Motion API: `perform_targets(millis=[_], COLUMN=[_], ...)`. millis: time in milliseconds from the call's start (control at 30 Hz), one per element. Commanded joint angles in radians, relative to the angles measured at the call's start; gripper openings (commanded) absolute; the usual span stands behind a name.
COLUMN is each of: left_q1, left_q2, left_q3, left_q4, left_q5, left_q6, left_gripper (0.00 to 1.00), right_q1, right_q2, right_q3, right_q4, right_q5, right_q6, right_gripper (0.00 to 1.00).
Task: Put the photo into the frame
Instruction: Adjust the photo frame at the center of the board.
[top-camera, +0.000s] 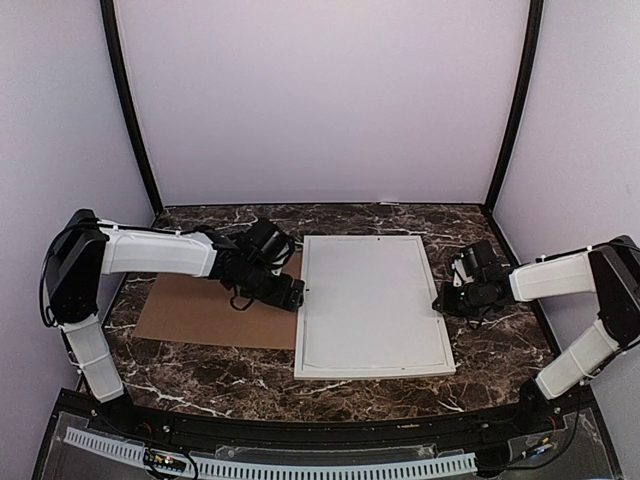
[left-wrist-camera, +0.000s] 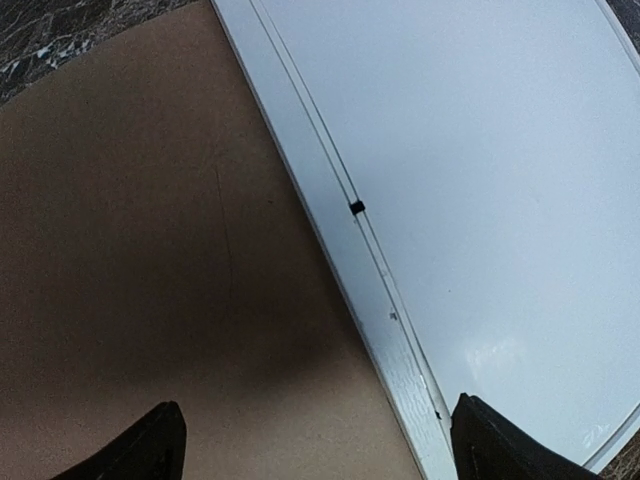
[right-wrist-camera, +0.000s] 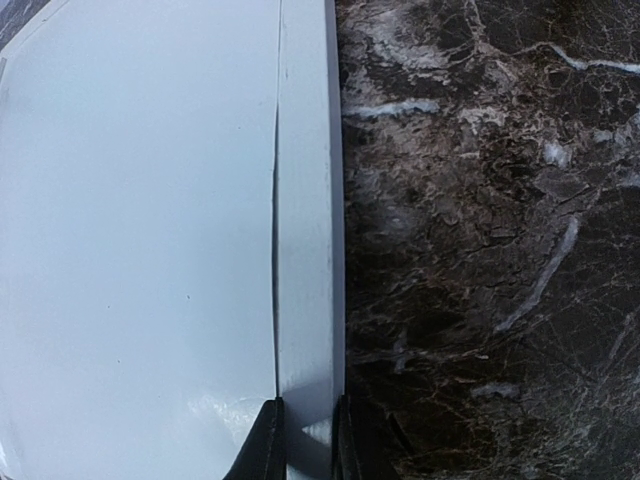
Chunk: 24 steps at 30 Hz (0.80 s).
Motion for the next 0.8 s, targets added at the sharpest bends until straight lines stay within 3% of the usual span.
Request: perform_targets(millis=[0,767], left_q1=[-0.018,-0.043], left_q2=[-0.061,-0.044], left_q3=[-0.056,-0.082], left_q4=[-0.005,0.020], left_q5=[0.049,-0.024], left_q6=[-0.031,-0.045], left_gripper=[0.95,0.96], right_q1=[0.013,0.012], right_q2=[0.040,0.042], right_q3=[-0.030,-0.034], right_q4=[-0.028,-0.025], right_q5=[-0.045,-0.046], right_q6=[0.032,0.032], right_gripper=[0.07,0.07])
